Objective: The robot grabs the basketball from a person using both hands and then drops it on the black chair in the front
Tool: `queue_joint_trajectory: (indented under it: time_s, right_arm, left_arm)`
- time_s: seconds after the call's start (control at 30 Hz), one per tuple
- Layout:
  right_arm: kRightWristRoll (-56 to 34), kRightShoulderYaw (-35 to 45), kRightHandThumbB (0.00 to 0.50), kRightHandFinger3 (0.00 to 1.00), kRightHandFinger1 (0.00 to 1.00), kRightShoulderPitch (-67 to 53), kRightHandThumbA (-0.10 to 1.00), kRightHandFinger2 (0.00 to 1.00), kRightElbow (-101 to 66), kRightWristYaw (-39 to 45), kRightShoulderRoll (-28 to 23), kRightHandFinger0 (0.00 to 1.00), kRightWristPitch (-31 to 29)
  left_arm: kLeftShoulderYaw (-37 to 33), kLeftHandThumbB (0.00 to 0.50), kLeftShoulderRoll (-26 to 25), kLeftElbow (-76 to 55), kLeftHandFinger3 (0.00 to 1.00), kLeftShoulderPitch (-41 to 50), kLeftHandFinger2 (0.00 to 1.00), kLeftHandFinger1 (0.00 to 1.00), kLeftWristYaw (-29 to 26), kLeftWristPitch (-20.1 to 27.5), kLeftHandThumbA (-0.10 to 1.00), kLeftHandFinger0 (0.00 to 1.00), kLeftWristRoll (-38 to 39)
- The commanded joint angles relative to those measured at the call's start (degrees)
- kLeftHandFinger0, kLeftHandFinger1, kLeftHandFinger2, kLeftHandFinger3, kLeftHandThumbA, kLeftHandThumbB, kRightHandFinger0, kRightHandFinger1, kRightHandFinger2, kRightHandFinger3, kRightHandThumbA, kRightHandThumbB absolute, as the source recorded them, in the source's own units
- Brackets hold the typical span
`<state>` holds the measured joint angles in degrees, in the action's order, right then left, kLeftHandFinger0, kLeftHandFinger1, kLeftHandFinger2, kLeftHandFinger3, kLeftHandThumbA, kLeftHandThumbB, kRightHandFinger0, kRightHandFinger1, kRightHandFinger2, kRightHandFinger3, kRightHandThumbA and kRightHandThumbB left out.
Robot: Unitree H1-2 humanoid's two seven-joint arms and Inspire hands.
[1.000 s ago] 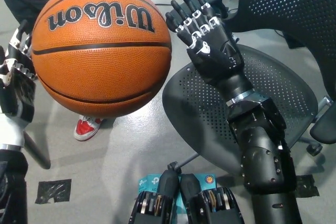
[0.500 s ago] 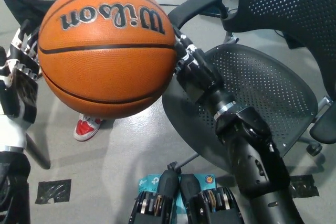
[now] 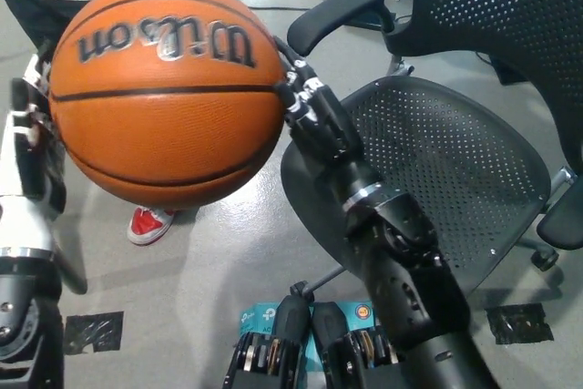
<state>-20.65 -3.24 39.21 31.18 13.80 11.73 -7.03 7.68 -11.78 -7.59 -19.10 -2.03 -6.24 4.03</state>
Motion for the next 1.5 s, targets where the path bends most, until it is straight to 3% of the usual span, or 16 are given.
queue_joint_trajectory:
  time_s: [0.0,0.13,0.17,0.23,0.37,0.6,0.77,0.83,0.97,1.0,1.03,1.17,1.23,1.37,1.4,1.47]
  right_arm:
    - [5.88,-3.43,0.415,1.0,1.0,2.63,1.0,1.0,-1.25,-3.86,7.29,1.0,-1.2]
    - [6.72,-4.45,0.405,1.0,1.0,2.83,1.0,1.0,-1.43,-4.37,7.53,1.0,-0.97]
    - [7.8,-5.2,0.286,1.0,1.0,3.89,1.0,1.0,1.11,-3.15,8.06,1.0,-6.59]
    - [8.88,-5.61,0.262,1.0,1.0,4.11,1.0,1.0,1.31,-5.14,8.62,1.0,-6.87]
    - [8.56,-5.81,0.254,1.0,1.0,4.46,1.0,1.0,1.22,-6.75,8.51,1.0,-6.68]
    - [8.71,-6.54,0.225,1.0,1.0,5.08,1.0,1.0,-0.93,-10.12,8.01,1.0,-4.46]
    - [7.58,-7.22,0.23,1.0,1.0,4.77,1.0,1.0,-3.69,-10.63,7.48,1.0,-2.74]
    - [6.65,-7.11,0.241,1.0,1.0,5.16,1.0,1.0,-9.55,-10.99,6.18,1.0,-0.11]
    - [6.46,-7.41,0.246,1.0,1.0,5.21,1.0,1.0,-11.27,-11.74,5.64,1.0,1.21]
    - [5.96,-5.77,0.206,1.0,1.0,7.88,1.0,1.0,-13.56,-12.35,4.09,1.0,-0.01]
    - [5.82,-5.39,0.214,1.0,1.0,8.43,1.0,1.0,-14.06,-12.75,3.59,1.0,0.63]
    - [5.57,-5.15,0.224,1.0,1.0,9.14,1.0,1.0,-15.14,-14.08,2.0,1.0,2.57]
    - [4.12,-2.78,0.255,1.0,1.0,10.07,1.0,1.0,-15.41,-15.86,-0.45,1.0,4.68]
    - [4.09,-2.31,0.236,1.0,1.0,10.33,1.0,1.0,-14.96,-16.07,-1.0,1.0,3.84]
    - [3.57,-1.55,0.212,1.0,1.0,10.32,1.0,1.0,-15.17,-16.53,-1.9,1.0,4.72]
    - [1.66,0.15,0.192,1.0,1.0,9.95,1.0,1.0,-15.79,-16.51,-3.9,1.0,5.78]
  left_arm:
    - [-9.81,0.2,1.6,-0.09,1.0,-4.4,1.0,1.0,1.02,0.07,1.0,1.0,-12.45]
    - [-11.6,0.185,2.09,0.5,1.0,-4.98,1.0,1.0,-0.19,-0.6,1.0,1.0,-13.78]
    - [-13.58,0.184,2.97,0.49,1.0,-5.61,1.0,1.0,-1.39,-1.57,1.0,1.0,-17.15]
    - [-14.4,0.183,4.42,1.25,1.0,-6.48,1.0,1.0,-2.96,-2.08,1.0,1.0,-17.85]
    - [-14.97,0.171,4.67,1.48,1.0,-7.25,1.0,1.0,-3.62,-3.1,1.0,1.0,-17.04]
    - [-14.56,0.192,5.31,1.49,1.0,-9.15,1.0,1.0,-3.47,-5.37,1.0,1.0,-14.57]
    - [-14.85,0.184,5.72,1.29,1.0,-9.9,1.0,1.0,-4.5,-5.41,1.0,1.0,-14.91]
    - [-15.52,0.217,6.04,-1.1,1.0,-12.24,1.0,1.0,-4.22,-6.81,1.0,1.0,-15.27]
    - [-16.02,0.222,5.91,-1.57,1.0,-12.99,1.0,1.0,-4.41,-7.78,1.0,1.0,-14.9]
    - [-16.89,0.19,6.67,-1.68,1.0,-17.67,1.0,1.0,-4.31,-9.15,1.0,1.0,-15.78]
    - [-17.09,0.173,6.98,-1.38,1.0,-18.76,1.0,1.0,-4.38,-9.6,1.0,1.0,-15.9]
    - [-17.64,0.186,7.91,0.37,1.0,-20.89,1.0,1.0,-4.73,-10.43,1.0,1.0,-15.93]
    - [-18.84,0.216,9.94,6.41,1.0,-25.07,1.0,1.0,-4.56,-11.01,1.0,1.0,-16.21]
    - [-19.33,0.206,10.13,7.99,1.0,-26.0,1.0,1.0,-4.55,-10.64,1.0,1.0,-15.77]
    - [-19.46,0.177,11.07,10.46,1.0,-27.09,1.0,1.0,-4.85,-9.4,1.0,1.0,-15.42]
    - [-19.88,0.166,13.23,15.95,1.0,-29.58,1.0,1.0,-5.5,-7.5,1.0,1.0,-15.39]
